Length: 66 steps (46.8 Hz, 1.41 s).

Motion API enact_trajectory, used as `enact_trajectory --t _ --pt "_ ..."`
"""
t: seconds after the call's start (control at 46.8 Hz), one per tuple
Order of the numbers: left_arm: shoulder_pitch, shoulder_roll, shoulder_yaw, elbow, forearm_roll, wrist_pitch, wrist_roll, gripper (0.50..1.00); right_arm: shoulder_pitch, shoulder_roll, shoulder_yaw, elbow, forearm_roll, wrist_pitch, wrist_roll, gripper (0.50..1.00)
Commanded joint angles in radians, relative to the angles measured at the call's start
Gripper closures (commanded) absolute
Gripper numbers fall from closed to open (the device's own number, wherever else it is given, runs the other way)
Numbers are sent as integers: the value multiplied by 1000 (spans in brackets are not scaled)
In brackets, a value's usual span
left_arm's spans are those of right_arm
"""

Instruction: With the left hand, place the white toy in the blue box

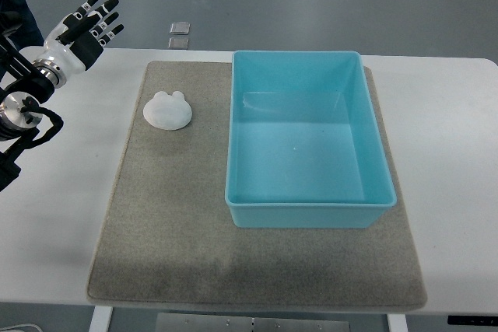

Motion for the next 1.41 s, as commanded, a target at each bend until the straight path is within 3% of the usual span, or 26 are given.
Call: enact_trajectory --t 0.0,0.321,0.556,0.662,0.897,1.389 --pt "0 2 -1 -2 -1 -23 0 506 0 0 0 0 0 0 0 564" --pt "3 2 11 -1 106 -28 -11 506 0 0 0 0 0 0 0 564" --pt "6 4 16 -1 296 -29 -150 506 0 0 0 0 0 0 0 564" --pt "6 33 17 -1 431 -60 -150 506 0 0 0 0 0 0 0 564" --pt "2 96 16 3 619 -225 -150 506 0 0 0 0 0 0 0 564" --pt "-46 94 15 1 675 -222 -138 506 0 0 0 0 0 0 0 564"
